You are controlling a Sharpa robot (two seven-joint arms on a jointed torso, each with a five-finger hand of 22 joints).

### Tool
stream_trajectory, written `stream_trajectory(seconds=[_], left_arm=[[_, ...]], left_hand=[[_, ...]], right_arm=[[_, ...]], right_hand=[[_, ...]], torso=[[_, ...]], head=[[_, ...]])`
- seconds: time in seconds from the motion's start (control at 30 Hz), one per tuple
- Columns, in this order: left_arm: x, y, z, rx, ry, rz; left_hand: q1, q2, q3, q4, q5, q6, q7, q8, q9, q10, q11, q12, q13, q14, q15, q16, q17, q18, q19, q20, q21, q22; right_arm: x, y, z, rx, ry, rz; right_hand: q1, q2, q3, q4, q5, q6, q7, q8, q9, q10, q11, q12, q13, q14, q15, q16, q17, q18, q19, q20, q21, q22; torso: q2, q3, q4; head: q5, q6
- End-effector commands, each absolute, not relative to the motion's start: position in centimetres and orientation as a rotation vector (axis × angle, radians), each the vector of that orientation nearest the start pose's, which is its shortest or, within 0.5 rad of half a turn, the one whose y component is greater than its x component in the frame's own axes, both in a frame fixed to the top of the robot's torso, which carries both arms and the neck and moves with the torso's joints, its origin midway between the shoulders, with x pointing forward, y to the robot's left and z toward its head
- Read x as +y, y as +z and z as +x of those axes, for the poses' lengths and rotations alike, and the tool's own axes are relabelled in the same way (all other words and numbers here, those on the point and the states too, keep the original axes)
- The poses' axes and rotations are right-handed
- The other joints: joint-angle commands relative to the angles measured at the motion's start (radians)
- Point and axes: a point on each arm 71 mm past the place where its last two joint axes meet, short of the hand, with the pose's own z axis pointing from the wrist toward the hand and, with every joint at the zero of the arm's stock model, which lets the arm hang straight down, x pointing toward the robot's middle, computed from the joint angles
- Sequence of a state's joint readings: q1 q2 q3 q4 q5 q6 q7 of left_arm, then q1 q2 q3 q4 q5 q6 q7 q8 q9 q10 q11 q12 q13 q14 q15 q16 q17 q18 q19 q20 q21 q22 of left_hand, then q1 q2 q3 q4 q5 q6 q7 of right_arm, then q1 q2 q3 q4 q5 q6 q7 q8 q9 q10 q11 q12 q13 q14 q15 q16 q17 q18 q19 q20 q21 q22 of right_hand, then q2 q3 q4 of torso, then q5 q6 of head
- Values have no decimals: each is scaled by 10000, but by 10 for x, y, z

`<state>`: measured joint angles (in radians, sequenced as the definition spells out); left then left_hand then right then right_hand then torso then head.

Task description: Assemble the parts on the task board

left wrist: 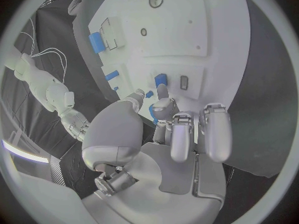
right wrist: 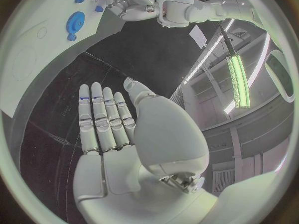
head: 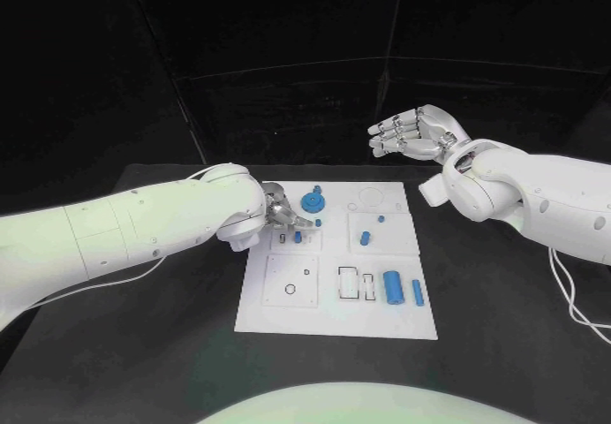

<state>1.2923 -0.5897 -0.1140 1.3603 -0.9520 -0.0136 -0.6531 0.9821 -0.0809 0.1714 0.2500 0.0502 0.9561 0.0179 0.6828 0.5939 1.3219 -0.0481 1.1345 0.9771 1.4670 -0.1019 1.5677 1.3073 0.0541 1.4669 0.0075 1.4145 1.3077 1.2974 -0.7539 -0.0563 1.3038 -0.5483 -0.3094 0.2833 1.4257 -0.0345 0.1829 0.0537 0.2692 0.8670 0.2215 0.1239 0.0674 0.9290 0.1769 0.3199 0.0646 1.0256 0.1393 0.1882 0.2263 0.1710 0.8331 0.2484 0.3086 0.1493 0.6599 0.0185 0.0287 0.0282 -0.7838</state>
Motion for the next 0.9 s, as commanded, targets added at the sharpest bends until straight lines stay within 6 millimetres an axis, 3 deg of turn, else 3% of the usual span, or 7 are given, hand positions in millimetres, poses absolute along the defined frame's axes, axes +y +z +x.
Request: stream_trajectory(seconds=[0.03,0.23,0.4,0.5,0.77,0.9], left_arm=[[148,-204,512,22730,-3403,-3090],[159,-186,523,22570,-3133,-3123],[168,-172,540,22333,-2872,-3366],[174,-169,552,22268,-2621,-3527],[183,-169,575,22373,-1847,-3544],[184,-174,580,22586,-1599,-3500]], left_hand=[[85,2,-207,97,32,-70,13,70,4,-85,-1,21,-31,1038,-44,31,2635,-41,283,-44,-65,309],[342,128,-682,303,37,-416,144,-153,-125,-362,102,-258,-408,1038,29,31,2635,16,178,3,-294,29],[1003,312,-1121,270,38,-1169,569,-1158,-782,-985,465,-937,-1314,1038,322,31,2635,50,87,240,-485,-176],[1299,411,-1336,252,40,-1247,683,-1585,-1125,-1092,550,-1012,-1477,1038,422,31,2635,72,59,346,-546,-235],[1544,505,-1633,260,35,-1095,725,-1897,-1431,-1139,609,-999,-1562,1038,464,31,2635,77,57,419,-556,-222],[1563,520,-1675,266,34,-1068,730,-1927,-1465,-1150,613,-1003,-1580,1038,468,31,2635,72,66,425,-537,-194]], right_arm=[[-219,-143,539,14995,12295,5201],[-219,-143,540,15010,12293,5203],[-220,-143,540,15007,12261,5218],[-220,-143,541,15010,12261,5217],[-218,-143,541,15029,12299,5196],[-216,-143,541,15043,12327,5181]], right_hand=[[-110,14,18,19,-77,17,247,-69,-8,1,54,68,-14,66,-24,-46,-13,104,71,24,-70,-19],[-115,3,15,14,-95,16,246,-70,-8,1,53,73,-14,69,-25,-51,-17,105,77,25,-80,-25],[-115,3,15,14,-95,16,246,-70,-8,1,53,73,-14,69,-25,-51,-17,105,77,25,-80,-25],[-117,-1,15,10,-103,17,245,-70,-8,1,52,76,-14,71,-26,-53,-18,105,80,25,-85,-28],[-116,-1,16,7,-104,18,244,-70,-7,1,51,78,-14,73,-27,-55,-20,106,82,25,-89,-30],[-115,-1,17,6,-104,18,244,-70,-7,1,51,78,-14,73,-27,-55,-20,106,83,25,-89,-30]], torso=[[1,13,-3],[4,6,6],[8,7,3],[9,10,-20],[40,-17,-11],[29,-8,-9]], head=[[35,39],[30,70],[39,106],[63,118],[76,143],[105,106]])
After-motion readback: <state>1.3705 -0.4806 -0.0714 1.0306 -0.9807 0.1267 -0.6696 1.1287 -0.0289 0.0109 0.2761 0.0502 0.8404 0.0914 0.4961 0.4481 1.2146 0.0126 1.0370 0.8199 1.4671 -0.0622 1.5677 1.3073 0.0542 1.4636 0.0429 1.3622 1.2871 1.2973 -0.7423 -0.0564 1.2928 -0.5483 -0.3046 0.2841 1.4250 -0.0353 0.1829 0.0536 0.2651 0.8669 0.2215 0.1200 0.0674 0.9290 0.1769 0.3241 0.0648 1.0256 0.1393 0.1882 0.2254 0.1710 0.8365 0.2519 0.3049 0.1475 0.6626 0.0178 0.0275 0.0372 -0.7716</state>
